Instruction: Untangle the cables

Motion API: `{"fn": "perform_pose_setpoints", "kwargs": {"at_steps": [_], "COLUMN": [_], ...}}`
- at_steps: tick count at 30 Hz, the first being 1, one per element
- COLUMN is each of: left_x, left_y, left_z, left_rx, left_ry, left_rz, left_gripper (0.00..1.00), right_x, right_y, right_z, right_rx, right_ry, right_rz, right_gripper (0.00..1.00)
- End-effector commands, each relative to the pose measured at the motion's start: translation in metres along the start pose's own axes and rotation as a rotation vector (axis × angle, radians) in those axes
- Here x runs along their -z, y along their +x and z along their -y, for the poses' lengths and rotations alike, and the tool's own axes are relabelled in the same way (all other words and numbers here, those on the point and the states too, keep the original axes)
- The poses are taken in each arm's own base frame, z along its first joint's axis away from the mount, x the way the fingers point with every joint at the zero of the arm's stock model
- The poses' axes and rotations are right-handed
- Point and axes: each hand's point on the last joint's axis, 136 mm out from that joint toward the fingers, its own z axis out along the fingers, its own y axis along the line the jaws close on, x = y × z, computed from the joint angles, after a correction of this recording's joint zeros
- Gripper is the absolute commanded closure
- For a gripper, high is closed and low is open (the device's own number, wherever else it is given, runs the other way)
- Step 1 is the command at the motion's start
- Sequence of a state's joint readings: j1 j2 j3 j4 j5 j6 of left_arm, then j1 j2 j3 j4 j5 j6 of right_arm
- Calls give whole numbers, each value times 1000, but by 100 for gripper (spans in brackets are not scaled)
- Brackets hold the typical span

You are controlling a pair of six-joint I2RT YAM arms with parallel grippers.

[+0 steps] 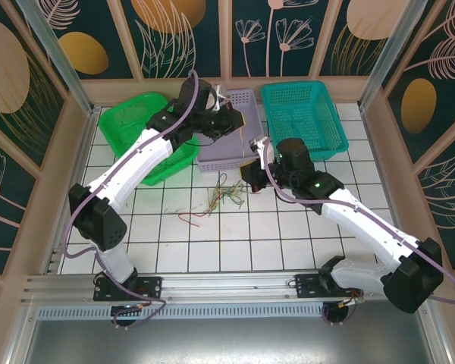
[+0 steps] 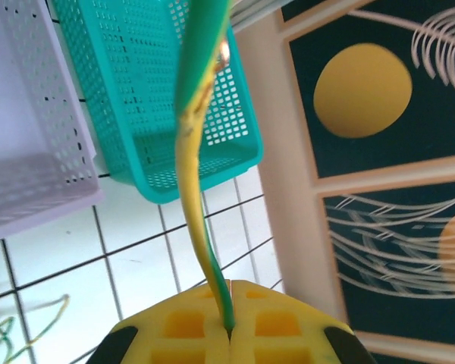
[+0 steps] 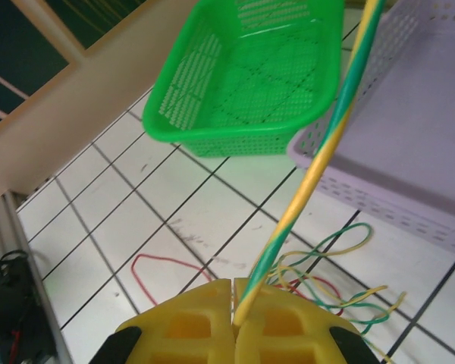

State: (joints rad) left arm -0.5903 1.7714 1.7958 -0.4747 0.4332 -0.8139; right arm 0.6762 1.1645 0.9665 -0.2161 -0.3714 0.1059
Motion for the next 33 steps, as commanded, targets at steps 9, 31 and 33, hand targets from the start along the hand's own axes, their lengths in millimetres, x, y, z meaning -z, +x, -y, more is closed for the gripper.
{"fn": "perform_pose_setpoints", "kwargs": {"at_steps": [9,31,33], "left_x": [60,158,161], "left_y": [-88,-72,-65], "left_z": [33,-57,-63], "left_rx": [-453,11,35], "left_ry": [-28,-521,-529], "left_rz": [439,623,615], "left_gripper": [100,11,12], "right_x": [12,-19,-28], "right_y": [58,-60,-67], "right_z": [-53,101,112], "right_rx": [-143,-392,-366], "right_ry": [-271,152,182], "right_rz": [-285,-82,-86], "right_gripper": [100,100,100]}}
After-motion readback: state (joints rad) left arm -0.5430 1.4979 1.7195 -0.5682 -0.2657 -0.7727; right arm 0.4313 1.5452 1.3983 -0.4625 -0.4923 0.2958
